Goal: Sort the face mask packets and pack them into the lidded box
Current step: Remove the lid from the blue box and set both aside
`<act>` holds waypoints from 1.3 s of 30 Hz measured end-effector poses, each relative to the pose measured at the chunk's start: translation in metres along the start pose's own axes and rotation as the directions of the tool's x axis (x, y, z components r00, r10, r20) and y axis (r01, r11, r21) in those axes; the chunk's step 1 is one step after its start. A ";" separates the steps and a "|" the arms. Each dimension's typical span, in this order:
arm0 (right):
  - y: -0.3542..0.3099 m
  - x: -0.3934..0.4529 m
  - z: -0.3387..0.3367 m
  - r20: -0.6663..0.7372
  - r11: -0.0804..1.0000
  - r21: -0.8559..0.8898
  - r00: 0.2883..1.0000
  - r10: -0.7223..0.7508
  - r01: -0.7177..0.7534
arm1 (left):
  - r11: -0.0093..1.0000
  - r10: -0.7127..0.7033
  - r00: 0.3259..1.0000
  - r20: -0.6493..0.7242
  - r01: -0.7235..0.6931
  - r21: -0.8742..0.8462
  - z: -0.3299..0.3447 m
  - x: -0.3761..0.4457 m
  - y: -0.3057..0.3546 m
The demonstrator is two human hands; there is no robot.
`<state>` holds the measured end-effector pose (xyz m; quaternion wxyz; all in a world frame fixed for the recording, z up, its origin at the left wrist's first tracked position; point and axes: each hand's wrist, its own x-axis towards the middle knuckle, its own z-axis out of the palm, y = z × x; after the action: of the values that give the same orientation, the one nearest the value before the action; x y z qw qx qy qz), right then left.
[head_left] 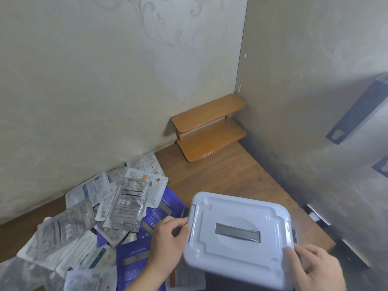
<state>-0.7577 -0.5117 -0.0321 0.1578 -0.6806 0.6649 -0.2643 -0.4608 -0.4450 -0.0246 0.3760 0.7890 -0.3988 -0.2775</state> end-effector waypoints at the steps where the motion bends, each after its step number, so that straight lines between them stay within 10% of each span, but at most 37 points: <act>1: -0.007 0.005 -0.006 -0.037 1.000 0.020 0.999 0.011 -0.010 | 0.999 -0.013 1.000 0.023 0.014 -0.035 -0.003 0.001 0.005; 12: -0.068 0.095 -0.024 -0.055 0.943 0.331 0.997 0.053 -0.032 | 0.847 -0.080 0.996 0.026 0.081 -0.526 -0.036 0.058 0.079; 18: -0.086 0.166 0.008 0.363 0.429 0.809 0.916 0.173 -0.401 | 0.698 -0.154 0.981 0.114 0.190 -0.690 -0.031 0.112 0.081; 24: -0.058 0.211 0.070 0.380 0.823 0.518 0.925 0.023 -0.234 | 0.969 -0.168 0.967 0.194 0.198 -0.148 0.016 0.141 0.038; 33: -0.031 0.268 0.139 0.597 0.920 0.296 0.802 0.032 -0.256 | 0.851 -0.492 0.735 0.467 0.520 0.076 0.052 0.170 0.022; 39: -0.015 0.275 0.153 0.619 0.943 0.227 0.783 0.055 -0.245 | 0.864 -0.470 0.750 0.465 0.498 0.070 0.049 0.170 0.016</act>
<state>-0.6647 -0.8032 -0.1062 0.4820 -0.6419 0.5850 -0.1157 -0.4137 -0.6118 -0.0627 0.2068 0.7632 -0.2510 -0.5583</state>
